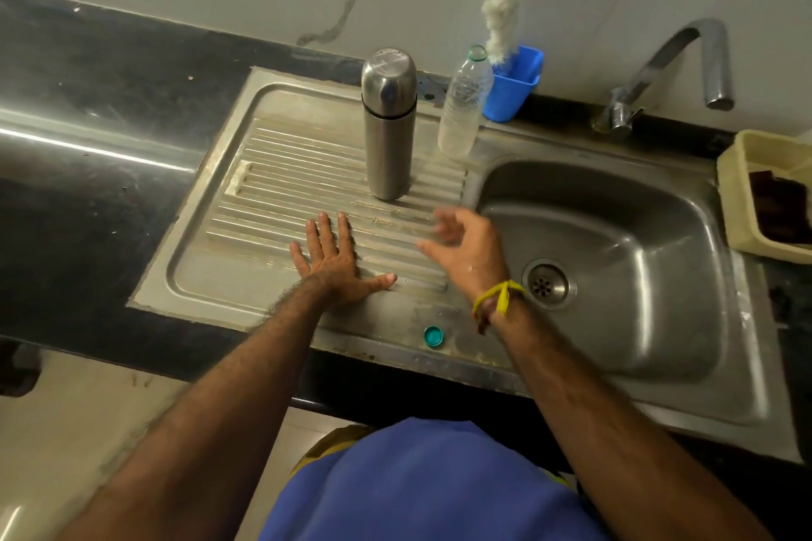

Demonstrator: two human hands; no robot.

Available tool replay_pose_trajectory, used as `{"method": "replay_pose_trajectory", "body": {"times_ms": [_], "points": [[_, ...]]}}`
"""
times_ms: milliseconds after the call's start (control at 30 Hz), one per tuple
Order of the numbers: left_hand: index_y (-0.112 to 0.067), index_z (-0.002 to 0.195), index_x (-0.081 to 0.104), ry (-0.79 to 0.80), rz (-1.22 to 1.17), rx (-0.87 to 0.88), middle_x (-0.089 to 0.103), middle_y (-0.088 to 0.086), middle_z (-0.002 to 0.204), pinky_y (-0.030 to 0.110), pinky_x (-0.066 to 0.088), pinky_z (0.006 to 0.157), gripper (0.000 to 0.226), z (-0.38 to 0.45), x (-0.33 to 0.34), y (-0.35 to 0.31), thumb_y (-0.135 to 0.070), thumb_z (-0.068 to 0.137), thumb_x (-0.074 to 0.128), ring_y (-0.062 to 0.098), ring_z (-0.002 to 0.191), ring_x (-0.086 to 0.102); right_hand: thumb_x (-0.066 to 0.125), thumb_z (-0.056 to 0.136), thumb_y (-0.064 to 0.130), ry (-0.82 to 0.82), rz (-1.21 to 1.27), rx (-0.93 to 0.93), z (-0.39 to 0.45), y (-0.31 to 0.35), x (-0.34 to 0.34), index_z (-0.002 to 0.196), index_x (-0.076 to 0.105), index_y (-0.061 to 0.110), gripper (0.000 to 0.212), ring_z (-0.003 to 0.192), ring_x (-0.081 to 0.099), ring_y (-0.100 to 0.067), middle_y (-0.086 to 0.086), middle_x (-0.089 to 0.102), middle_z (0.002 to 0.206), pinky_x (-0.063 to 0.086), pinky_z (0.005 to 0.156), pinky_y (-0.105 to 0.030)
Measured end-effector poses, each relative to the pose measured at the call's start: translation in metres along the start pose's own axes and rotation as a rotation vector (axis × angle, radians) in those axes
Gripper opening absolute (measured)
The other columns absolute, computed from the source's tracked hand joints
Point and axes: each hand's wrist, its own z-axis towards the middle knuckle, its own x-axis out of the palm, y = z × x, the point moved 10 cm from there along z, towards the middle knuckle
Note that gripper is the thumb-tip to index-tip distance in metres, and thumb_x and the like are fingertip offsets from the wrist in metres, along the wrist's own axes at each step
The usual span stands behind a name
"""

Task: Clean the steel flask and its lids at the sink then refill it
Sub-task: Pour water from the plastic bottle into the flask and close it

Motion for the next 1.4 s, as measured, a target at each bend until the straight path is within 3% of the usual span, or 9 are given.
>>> {"method": "replay_pose_trajectory", "body": {"times_ms": [167,467,633,767,900,1000,1133,1267,1400], "points": [[-0.018,0.152,-0.036,-0.035,-0.011,0.026,-0.042,0.017,0.157,0.063,-0.018,0.115,0.138,-0.004,-0.004,-0.001,-0.09,0.073,0.051,0.036,0.146,-0.037,0.089,0.07,0.039,0.239,-0.328,0.077,-0.044,-0.047,0.017,0.093,0.075,0.022,0.032,0.075,0.067,-0.01,0.006,0.071,0.08,0.057,0.073,-0.028],[-0.02,0.159,-0.019,-0.29,-0.045,0.068,-0.025,0.013,0.166,0.061,-0.012,0.119,0.127,-0.02,-0.011,-0.009,-0.084,0.079,0.054,0.03,0.153,-0.024,0.087,0.069,0.042,0.393,-0.593,0.048,-0.07,-0.063,0.037,0.098,0.064,0.023,0.041,0.096,0.058,-0.018,0.001,0.062,0.105,0.05,0.079,-0.032],[-0.018,0.159,0.028,-0.604,-0.148,0.307,0.026,0.01,0.166,0.047,0.018,0.123,0.087,-0.05,-0.032,-0.051,-0.059,0.091,0.064,0.027,0.155,0.019,0.079,0.072,0.029,0.369,-0.575,0.049,-0.065,-0.068,0.03,0.086,0.066,0.021,0.02,0.094,0.063,-0.022,-0.002,0.068,0.099,0.053,0.078,-0.032],[-0.011,0.147,0.047,-0.667,-0.391,0.488,0.056,0.01,0.145,0.042,0.042,0.112,0.062,-0.059,-0.052,-0.088,-0.036,0.095,0.069,0.028,0.134,0.051,0.077,0.074,0.027,0.384,-0.569,0.046,-0.062,-0.068,0.027,0.083,0.068,0.017,0.016,0.087,0.064,-0.022,-0.004,0.069,0.093,0.051,0.073,-0.029],[-0.007,0.151,0.04,-0.603,-0.591,0.539,0.052,0.011,0.149,0.048,0.047,0.109,0.071,-0.043,-0.072,-0.121,-0.026,0.091,0.075,0.026,0.136,0.051,0.081,0.071,0.017,0.25,-0.359,0.137,-0.043,-0.076,0.0,0.07,0.066,0.02,0.015,0.071,0.066,-0.015,0.001,0.069,0.073,0.049,0.067,-0.024],[-0.003,0.158,0.022,-0.547,-0.718,0.466,0.035,0.015,0.16,0.034,0.028,0.123,0.097,-0.02,-0.093,-0.146,-0.026,0.085,0.082,0.027,0.148,0.034,0.08,0.073,0.002,0.029,-0.079,0.251,-0.026,-0.085,-0.039,0.064,0.061,0.019,0.026,0.059,0.071,-0.024,-0.005,0.069,0.063,0.059,0.059,-0.037],[-0.006,0.16,-0.003,-0.437,-0.859,0.339,0.012,0.012,0.168,0.026,0.013,0.121,0.126,0.015,-0.118,-0.179,-0.029,0.077,0.089,0.024,0.155,0.014,0.067,0.088,-0.005,-0.144,0.258,0.327,-0.006,-0.083,-0.079,0.09,0.063,0.012,0.018,0.053,0.069,-0.027,-0.011,0.069,0.081,0.062,0.054,-0.042],[-0.002,0.16,0.008,-0.626,-0.996,0.334,0.022,0.018,0.165,0.031,0.02,0.124,0.127,0.042,-0.156,-0.195,-0.028,0.07,0.094,0.029,0.153,0.023,0.062,0.091,-0.008,-0.319,0.392,0.264,0.014,-0.079,-0.114,0.097,0.071,0.007,0.019,0.057,0.071,-0.022,-0.004,0.067,0.085,0.062,0.057,-0.032],[-0.012,0.146,0.043,-0.721,-0.973,0.298,0.056,0.006,0.141,0.041,0.044,0.112,0.087,0.066,-0.176,-0.198,-0.039,0.075,0.087,0.021,0.131,0.053,0.065,0.089,-0.009,-0.415,0.543,0.229,0.027,-0.085,-0.131,0.087,0.075,0.015,0.026,0.071,0.073,-0.021,-0.003,0.073,0.081,0.062,0.077,-0.038]]}}
